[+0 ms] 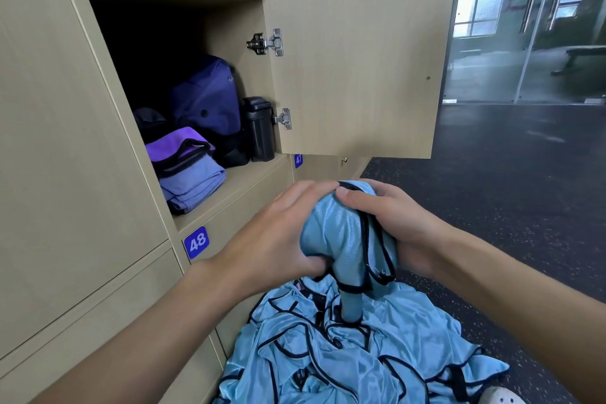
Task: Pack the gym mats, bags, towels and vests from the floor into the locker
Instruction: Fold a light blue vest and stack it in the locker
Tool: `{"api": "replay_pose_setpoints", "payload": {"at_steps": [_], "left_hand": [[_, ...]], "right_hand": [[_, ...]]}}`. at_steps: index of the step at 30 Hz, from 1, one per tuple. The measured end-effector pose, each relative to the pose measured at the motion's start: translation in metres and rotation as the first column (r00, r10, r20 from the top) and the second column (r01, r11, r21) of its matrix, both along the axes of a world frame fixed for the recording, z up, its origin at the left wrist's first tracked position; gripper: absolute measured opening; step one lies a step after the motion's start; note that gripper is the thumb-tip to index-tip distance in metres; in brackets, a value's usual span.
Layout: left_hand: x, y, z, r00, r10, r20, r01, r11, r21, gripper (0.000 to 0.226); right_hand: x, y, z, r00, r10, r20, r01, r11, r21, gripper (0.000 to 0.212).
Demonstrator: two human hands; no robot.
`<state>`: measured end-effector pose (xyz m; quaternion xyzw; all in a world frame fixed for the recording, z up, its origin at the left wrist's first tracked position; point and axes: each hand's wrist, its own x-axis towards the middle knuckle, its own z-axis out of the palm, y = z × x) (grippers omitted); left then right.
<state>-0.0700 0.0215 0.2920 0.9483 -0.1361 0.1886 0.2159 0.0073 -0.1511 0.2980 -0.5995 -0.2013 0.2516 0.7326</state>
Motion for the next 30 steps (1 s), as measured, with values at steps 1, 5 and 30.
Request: {"api": "replay_pose_setpoints", "payload": {"at_steps": [1,5,30], "left_hand": [[0.0,0.001,0.0,1.0,0.008,0.015,-0.008,1.0,-0.025,0.09],[0.002,0.005,-0.001,0.997,0.065,0.032,-0.056,0.974,-0.221,0.069],[0.102,0.105,-0.018,0.886,0.458,0.068,-0.312,0.699,-0.643,0.052]], "right_hand": [[0.0,0.0,0.001,1.0,-0.008,0.018,0.008,1.0,-0.018,0.034],[-0.001,-0.007,0.005,0.931,0.047,0.362,0.041,0.972,-0.231,0.065],[0.129,0.144,-0.03,0.973,-0.073,0.221,0.057,0.996,0.074,0.039]]}}
